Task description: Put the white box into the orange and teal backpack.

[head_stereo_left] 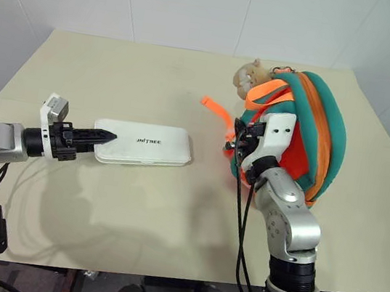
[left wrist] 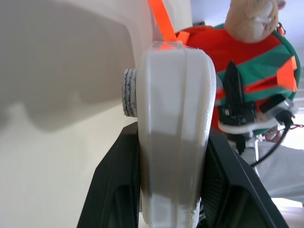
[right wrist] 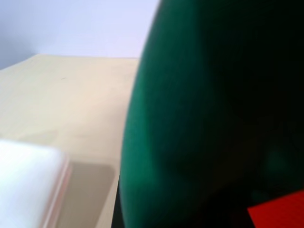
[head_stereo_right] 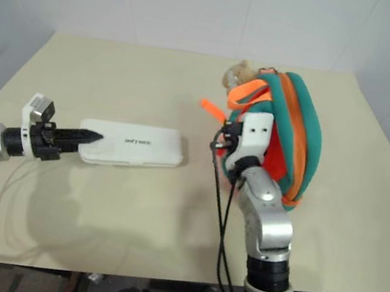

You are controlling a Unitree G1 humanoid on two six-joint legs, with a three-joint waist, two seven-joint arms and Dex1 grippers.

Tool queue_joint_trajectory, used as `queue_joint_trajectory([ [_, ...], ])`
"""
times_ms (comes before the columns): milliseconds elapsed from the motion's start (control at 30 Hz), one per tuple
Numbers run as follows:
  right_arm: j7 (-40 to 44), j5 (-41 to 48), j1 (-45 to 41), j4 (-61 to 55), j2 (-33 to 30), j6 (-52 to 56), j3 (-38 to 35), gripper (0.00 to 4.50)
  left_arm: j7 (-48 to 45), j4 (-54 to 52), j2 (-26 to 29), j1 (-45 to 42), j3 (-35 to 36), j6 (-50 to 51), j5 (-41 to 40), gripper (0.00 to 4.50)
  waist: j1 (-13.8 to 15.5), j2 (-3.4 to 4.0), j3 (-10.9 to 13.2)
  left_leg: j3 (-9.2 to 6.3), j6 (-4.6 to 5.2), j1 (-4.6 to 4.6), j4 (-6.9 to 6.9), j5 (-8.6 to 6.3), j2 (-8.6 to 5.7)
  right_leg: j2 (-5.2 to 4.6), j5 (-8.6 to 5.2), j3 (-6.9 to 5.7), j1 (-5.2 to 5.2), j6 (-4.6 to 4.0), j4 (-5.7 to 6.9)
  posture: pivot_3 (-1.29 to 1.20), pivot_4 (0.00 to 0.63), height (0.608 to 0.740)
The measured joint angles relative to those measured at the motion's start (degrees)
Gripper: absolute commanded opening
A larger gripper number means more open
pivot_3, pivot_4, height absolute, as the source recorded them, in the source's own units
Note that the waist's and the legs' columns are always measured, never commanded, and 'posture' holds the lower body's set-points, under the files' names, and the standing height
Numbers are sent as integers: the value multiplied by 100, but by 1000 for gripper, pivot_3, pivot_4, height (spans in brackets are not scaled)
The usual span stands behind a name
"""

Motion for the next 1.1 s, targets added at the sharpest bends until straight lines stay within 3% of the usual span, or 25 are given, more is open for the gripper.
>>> queue_joint_trajectory([
  [367, 1996, 1640, 612, -1064, -1402, 553, -101, 503, -391, 609, 335, -491, -249, -249, 238, 1236, 28, -2, 0, 12, 13, -3, 2, -10, 0, 2, 0, -3, 1, 0, -14, 0, 150, 740],
  [1100, 5155, 4275, 660, -1375, -3656, 422, -921, 503, -1308, 1563, 434, -1409, -1020, -619, 885, 1236, 56, -9, 4, 15, 18, -9, 9, -12, 2, 3, 0, -7, 2, 1, -19, 0, 150, 740],
])
